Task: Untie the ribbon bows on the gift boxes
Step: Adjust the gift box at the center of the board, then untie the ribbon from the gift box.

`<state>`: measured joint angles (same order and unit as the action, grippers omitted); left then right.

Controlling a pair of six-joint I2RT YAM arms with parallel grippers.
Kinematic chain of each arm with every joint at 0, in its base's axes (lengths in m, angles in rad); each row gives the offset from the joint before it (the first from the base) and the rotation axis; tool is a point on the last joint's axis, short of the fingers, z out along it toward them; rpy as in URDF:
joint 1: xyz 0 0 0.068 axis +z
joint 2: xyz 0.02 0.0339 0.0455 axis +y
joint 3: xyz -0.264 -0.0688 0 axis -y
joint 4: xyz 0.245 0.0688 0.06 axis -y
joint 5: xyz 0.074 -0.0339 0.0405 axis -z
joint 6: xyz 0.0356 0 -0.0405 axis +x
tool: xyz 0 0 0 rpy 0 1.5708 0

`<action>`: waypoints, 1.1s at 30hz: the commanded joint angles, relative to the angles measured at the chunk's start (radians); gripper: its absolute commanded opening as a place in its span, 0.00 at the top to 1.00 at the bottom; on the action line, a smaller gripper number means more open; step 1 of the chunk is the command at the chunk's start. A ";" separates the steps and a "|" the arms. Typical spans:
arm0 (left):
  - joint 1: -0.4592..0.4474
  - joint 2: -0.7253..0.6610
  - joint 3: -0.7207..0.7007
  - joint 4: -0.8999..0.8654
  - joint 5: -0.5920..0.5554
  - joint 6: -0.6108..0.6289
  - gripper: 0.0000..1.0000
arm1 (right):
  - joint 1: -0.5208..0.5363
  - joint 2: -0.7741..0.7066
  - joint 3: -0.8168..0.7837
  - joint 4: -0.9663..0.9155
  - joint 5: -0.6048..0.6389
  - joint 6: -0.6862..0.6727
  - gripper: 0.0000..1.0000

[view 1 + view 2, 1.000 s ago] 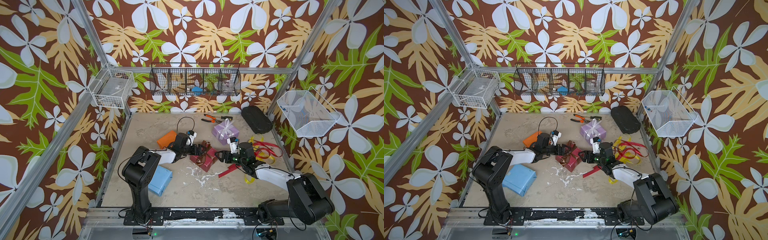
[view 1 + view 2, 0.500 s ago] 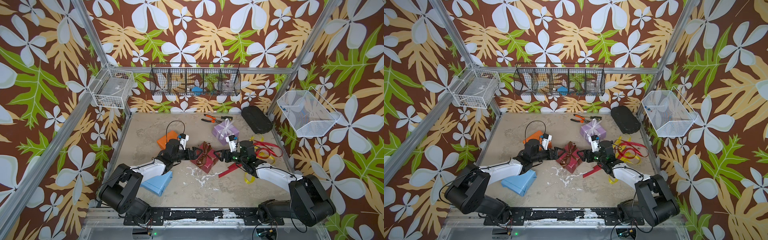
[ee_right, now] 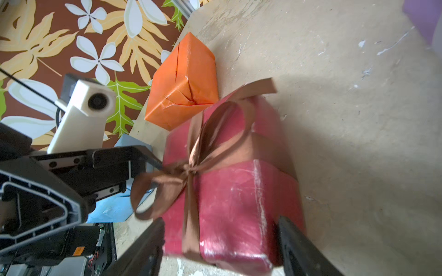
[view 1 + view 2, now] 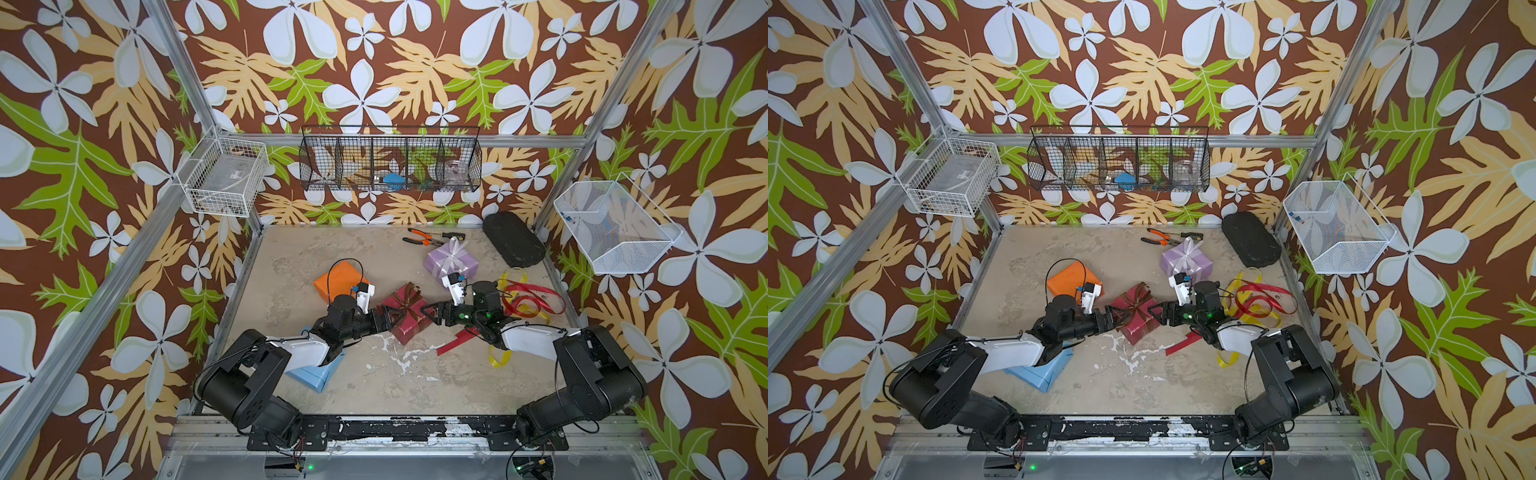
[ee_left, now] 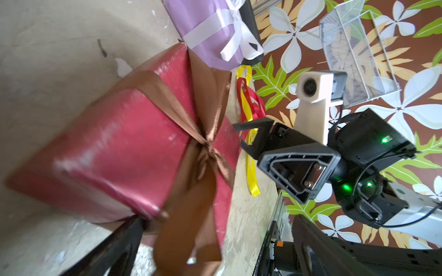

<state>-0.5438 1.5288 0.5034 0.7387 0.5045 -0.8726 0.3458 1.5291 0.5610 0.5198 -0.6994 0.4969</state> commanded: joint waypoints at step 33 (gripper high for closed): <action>0.099 0.022 -0.135 0.177 -0.077 -0.028 0.50 | 0.029 -0.368 -0.016 -0.425 0.383 -0.066 0.21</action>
<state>-0.4461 1.5581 0.3840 0.8402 0.4850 -0.8665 0.3740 1.1614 0.5461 0.0895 -0.3180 0.4294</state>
